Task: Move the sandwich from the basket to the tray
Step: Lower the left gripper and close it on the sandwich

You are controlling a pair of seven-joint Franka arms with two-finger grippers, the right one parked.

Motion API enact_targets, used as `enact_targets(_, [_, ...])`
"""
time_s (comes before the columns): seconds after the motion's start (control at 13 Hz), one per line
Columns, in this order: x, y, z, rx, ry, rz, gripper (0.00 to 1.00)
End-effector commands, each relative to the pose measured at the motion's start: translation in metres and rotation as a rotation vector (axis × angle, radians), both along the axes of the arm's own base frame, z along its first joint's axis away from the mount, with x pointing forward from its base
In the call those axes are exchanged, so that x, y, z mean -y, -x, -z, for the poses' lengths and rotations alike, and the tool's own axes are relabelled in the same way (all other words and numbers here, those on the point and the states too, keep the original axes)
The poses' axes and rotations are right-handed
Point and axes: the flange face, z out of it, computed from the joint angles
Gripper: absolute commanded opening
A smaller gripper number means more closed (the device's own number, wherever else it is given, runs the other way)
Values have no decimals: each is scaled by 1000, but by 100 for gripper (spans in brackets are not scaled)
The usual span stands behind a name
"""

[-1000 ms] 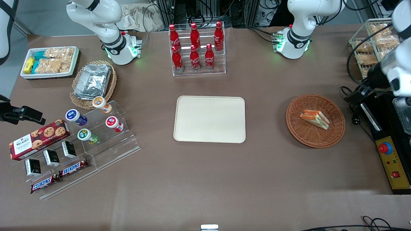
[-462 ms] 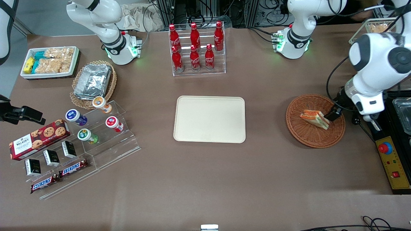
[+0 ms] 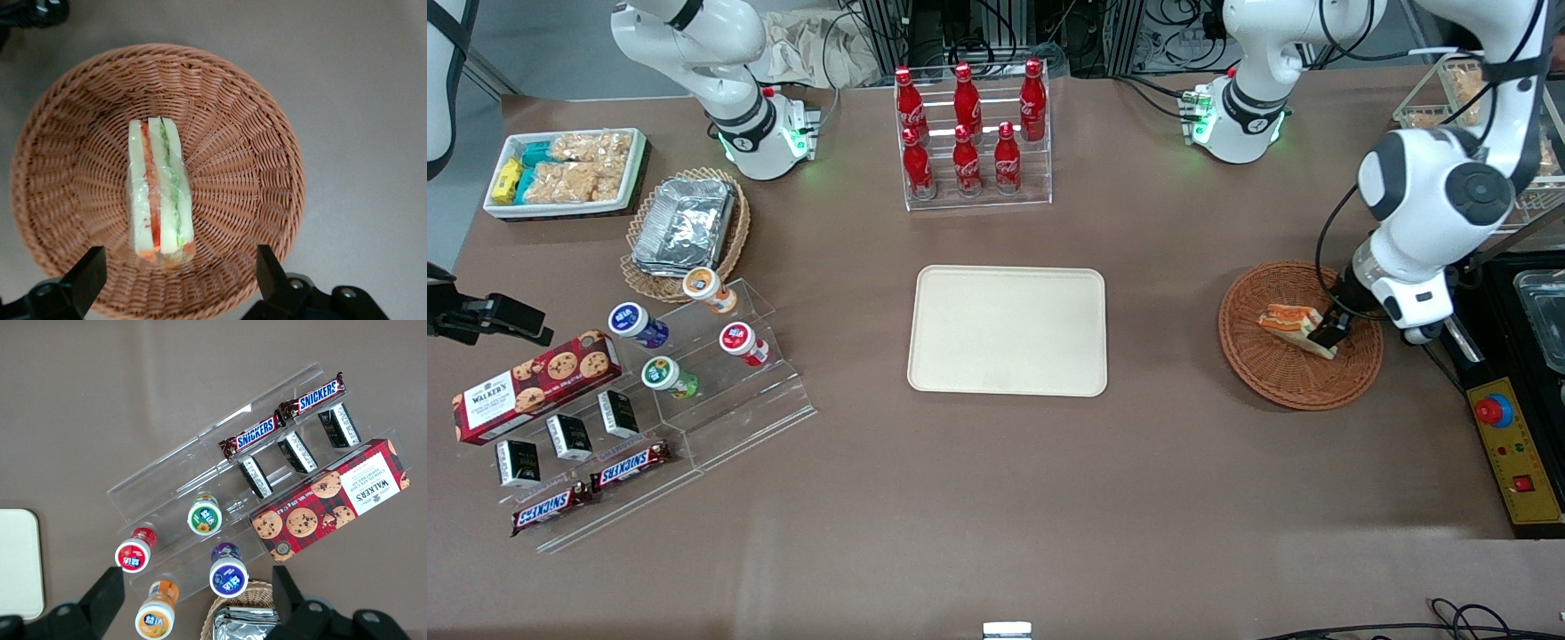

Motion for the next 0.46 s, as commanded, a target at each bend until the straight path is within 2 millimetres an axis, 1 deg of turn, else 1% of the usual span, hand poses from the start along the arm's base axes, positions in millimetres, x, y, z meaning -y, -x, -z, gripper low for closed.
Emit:
enact_targets(0.0, [0, 5, 31, 35, -3, -26, 100])
enact_targets(0.23, [0, 9, 61, 55, -5, -25, 100])
enact_targets(0.31, [0, 9, 69, 54, -6, -25, 92])
enact_targets(0.38, [-1, 10, 72, 52, -4, -29, 45])
